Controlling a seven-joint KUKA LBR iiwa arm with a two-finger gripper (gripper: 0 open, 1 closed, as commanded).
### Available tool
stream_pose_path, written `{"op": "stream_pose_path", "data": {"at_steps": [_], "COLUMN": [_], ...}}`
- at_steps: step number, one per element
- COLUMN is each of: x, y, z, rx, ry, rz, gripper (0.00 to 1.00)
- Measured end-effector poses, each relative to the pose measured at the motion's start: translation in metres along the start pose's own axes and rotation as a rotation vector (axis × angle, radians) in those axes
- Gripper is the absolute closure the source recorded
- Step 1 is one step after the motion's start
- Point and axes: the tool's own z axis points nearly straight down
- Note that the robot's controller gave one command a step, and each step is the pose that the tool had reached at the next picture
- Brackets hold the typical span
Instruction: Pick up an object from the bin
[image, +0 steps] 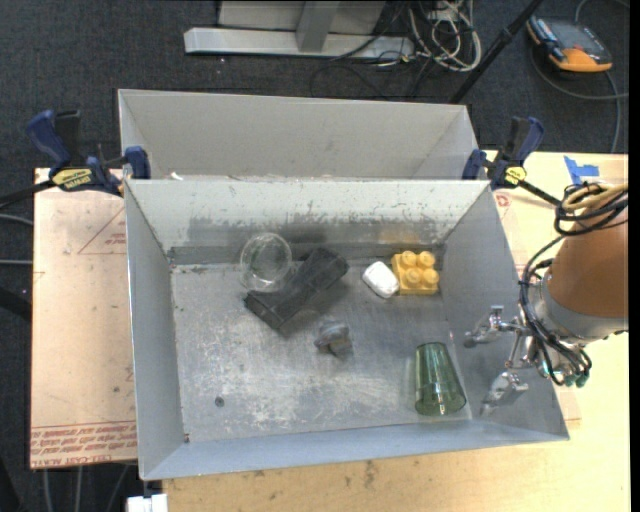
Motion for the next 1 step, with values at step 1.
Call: {"op": "stream_pose_path", "data": {"at_steps": [1], "x": [-0.0021], "y": [0.0006], "z": [-0.0041], "rx": [0.002], "ry": [-0.008], "rz": [-0.003], "gripper": [0.00]}}
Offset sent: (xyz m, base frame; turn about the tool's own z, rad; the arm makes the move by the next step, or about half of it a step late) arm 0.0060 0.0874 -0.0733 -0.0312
